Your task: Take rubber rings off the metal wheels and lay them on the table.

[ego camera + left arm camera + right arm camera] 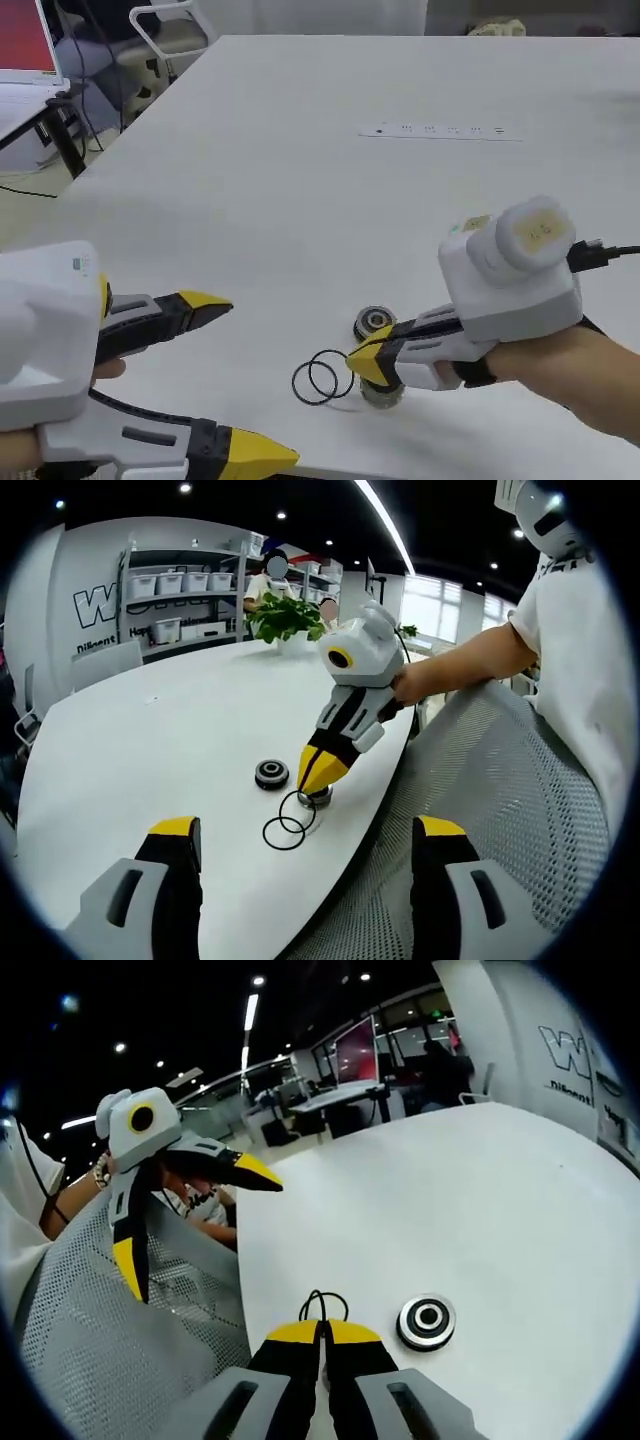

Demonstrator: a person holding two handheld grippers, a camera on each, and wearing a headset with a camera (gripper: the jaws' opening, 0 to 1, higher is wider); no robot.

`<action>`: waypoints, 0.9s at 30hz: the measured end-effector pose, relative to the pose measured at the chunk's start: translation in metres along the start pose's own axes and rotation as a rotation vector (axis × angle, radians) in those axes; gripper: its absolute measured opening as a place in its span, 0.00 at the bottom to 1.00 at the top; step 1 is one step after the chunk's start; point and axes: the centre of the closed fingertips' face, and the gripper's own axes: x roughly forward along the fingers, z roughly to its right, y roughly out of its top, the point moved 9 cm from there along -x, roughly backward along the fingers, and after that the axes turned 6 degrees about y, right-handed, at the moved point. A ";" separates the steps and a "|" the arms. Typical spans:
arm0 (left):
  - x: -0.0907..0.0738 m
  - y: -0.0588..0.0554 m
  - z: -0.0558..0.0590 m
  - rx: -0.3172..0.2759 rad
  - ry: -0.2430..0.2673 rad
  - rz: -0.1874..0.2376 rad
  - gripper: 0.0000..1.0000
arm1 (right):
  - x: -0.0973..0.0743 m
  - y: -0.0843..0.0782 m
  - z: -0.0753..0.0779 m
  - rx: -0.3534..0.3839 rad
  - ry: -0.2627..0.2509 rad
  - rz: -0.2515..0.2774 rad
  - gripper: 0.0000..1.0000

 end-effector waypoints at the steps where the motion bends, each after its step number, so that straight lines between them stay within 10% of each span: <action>1: 0.000 0.000 0.000 0.000 0.001 0.001 0.85 | 0.001 -0.001 0.000 0.004 -0.004 0.001 0.00; 27: 0.000 0.000 -0.001 -0.005 0.004 -0.001 0.83 | 0.007 -0.006 0.010 -0.053 -0.123 -0.057 0.03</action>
